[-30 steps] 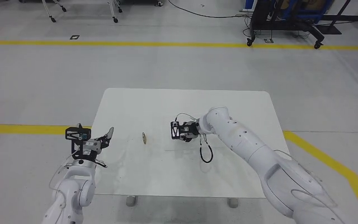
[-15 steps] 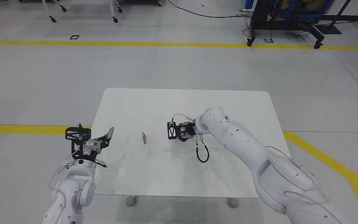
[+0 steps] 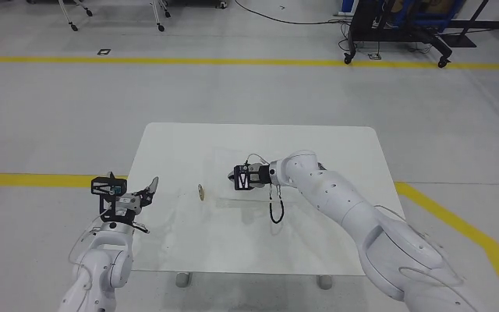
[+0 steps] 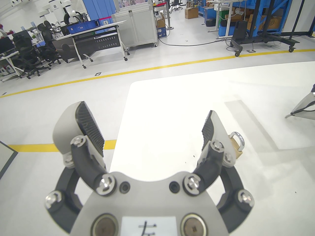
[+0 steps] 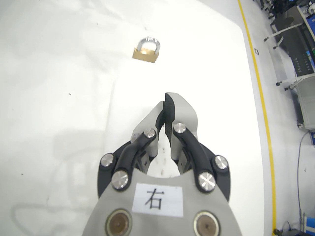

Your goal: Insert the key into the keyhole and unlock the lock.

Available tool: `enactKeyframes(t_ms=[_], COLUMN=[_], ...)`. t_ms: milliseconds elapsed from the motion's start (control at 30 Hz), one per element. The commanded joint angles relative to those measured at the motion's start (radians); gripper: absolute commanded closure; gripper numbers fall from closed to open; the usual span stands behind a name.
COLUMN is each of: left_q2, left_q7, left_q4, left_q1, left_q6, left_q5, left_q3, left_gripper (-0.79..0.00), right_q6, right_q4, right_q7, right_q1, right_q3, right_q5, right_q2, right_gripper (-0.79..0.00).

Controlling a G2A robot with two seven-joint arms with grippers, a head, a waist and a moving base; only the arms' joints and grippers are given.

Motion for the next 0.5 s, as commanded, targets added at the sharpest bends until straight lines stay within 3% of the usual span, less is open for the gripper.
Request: enactKeyframes(t_ms=[0, 267, 467], left_q2=[0.0, 0.0, 0.002], left_q7=[0.0, 0.002, -0.043], left_q4=[0.0, -0.004, -0.091], left_q1=[0.0, 0.001, 0.011], left_q6=[0.0, -0.006, -0.158], left_q5=[0.0, 0.007, 0.102], left_q3=[0.0, 0.005, 0.1], left_gripper=[-0.785, -0.785, -0.785], right_q6=[0.002, 0.002, 0.048], right_q4=[0.001, 0.001, 0.021], right_q7=[0.0, 0.0, -0.003], right_q1=[0.0, 0.0, -0.046], right_q3=[0.0, 0.0, 0.054], right_q5=[-0.001, -0.001, 0.068], right_q2=[0.0, 0.0, 0.022], right_gripper=[0.0, 0.0, 0.0])
